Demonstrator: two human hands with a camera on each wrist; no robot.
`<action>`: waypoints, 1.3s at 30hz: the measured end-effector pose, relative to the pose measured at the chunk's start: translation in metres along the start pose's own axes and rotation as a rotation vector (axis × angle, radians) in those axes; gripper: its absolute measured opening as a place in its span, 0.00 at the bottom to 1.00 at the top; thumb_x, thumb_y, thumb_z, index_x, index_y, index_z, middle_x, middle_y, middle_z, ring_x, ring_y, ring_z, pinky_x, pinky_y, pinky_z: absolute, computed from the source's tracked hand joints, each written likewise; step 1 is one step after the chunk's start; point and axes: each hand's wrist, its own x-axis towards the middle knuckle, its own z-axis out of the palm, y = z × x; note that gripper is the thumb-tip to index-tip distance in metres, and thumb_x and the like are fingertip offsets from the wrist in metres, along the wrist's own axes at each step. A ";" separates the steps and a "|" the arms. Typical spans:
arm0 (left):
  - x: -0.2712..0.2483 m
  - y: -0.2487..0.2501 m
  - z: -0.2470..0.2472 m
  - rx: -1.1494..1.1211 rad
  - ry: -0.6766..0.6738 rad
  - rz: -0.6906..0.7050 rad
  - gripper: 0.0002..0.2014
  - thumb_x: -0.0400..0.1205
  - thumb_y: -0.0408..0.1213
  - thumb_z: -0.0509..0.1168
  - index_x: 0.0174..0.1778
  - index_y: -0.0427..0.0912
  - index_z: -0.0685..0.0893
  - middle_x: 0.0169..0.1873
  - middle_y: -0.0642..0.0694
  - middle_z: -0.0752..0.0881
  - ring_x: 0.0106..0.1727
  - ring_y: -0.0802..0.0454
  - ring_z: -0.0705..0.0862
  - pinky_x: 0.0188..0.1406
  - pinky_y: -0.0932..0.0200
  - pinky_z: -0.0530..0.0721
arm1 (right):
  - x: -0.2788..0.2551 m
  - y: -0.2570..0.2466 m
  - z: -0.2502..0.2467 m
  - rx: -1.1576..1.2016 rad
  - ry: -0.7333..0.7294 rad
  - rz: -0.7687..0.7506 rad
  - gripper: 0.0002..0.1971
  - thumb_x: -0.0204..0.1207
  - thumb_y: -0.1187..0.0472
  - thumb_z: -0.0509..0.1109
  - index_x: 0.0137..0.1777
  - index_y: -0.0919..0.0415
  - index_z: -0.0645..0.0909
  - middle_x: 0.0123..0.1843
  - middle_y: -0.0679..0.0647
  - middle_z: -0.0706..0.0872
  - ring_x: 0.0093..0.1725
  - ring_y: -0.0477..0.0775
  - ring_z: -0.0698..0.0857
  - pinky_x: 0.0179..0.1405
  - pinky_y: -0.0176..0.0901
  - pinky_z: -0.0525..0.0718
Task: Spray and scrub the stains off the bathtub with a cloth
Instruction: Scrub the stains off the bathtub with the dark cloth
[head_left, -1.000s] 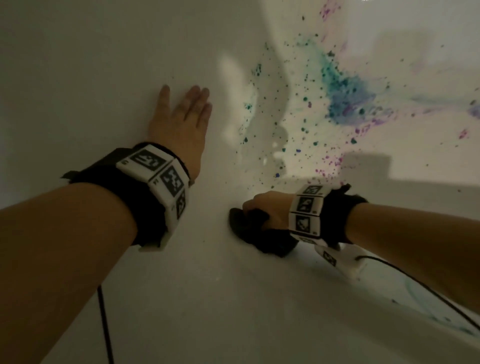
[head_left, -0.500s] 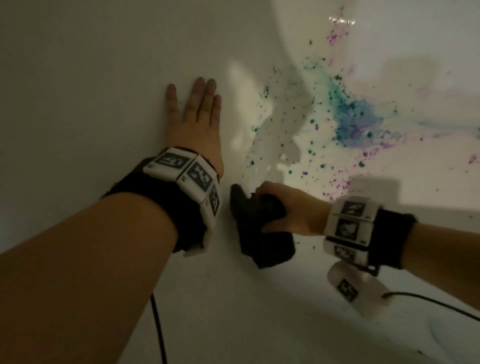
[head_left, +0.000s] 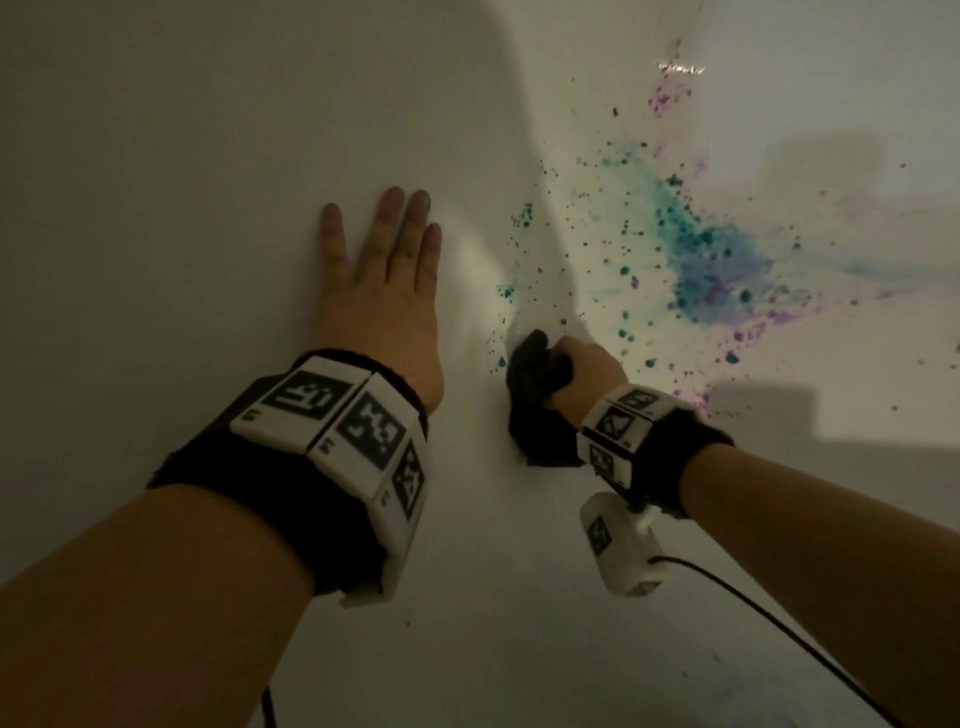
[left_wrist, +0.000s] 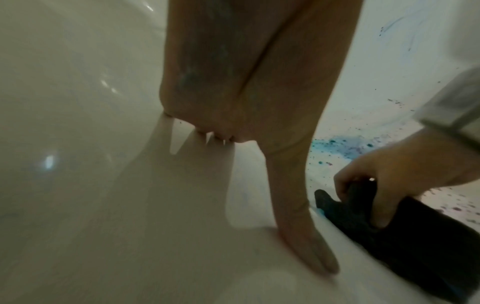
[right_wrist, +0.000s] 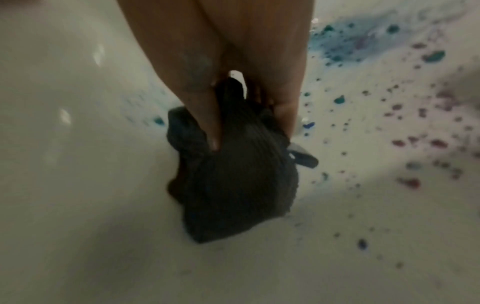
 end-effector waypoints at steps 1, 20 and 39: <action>0.000 -0.004 -0.001 -0.011 0.012 0.019 0.53 0.77 0.48 0.63 0.77 0.34 0.26 0.76 0.36 0.25 0.79 0.38 0.27 0.75 0.32 0.35 | -0.011 -0.005 -0.006 0.068 -0.012 -0.010 0.07 0.75 0.55 0.65 0.51 0.53 0.74 0.55 0.57 0.80 0.56 0.59 0.79 0.57 0.47 0.75; 0.014 -0.045 -0.013 -0.140 0.187 0.089 0.43 0.82 0.47 0.59 0.81 0.44 0.33 0.80 0.45 0.32 0.81 0.50 0.32 0.76 0.40 0.30 | -0.015 -0.045 -0.004 0.202 0.125 -0.286 0.13 0.78 0.62 0.63 0.62 0.58 0.76 0.59 0.55 0.77 0.54 0.52 0.77 0.51 0.32 0.71; 0.023 -0.040 -0.022 -0.289 0.211 0.093 0.45 0.82 0.37 0.57 0.76 0.42 0.24 0.79 0.46 0.29 0.81 0.52 0.31 0.78 0.46 0.31 | -0.002 -0.088 -0.024 0.463 0.133 -0.454 0.14 0.69 0.61 0.75 0.53 0.55 0.79 0.51 0.54 0.82 0.51 0.53 0.81 0.56 0.49 0.80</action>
